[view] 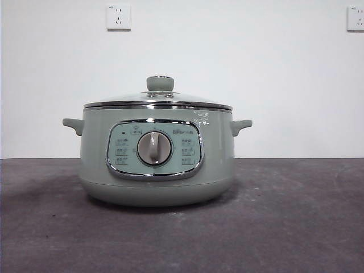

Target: Pick up the egg,open the lid,put the egg in the pot,close the lid

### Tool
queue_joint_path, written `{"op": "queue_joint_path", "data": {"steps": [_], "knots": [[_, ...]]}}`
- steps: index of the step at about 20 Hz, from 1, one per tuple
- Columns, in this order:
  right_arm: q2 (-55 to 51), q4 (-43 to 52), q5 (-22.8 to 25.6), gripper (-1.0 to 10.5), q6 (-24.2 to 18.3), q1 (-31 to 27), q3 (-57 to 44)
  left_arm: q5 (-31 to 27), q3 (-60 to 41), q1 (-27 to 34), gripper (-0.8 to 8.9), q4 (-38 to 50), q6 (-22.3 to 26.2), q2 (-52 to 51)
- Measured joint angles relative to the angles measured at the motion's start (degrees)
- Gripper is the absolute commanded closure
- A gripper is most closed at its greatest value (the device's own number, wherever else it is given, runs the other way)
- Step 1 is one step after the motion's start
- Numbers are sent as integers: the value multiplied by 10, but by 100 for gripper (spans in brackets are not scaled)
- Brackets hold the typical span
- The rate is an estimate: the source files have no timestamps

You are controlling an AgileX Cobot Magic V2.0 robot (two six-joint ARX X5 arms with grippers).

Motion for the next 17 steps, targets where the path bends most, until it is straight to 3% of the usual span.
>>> {"op": "queue_joint_path", "data": {"steps": [2,4,10,17], "knots": [[0,0,0,946,0,0,0,-8,-114,42,817,98,0,-69],[0,0,0,946,0,0,0,-31,-212,68,817,137,0,-134],[0,0,0,946,0,0,0,-95,-452,93,817,135,0,-281],[-2,0,0,946,0,0,0,-118,-606,93,817,131,-19,-386]]}}
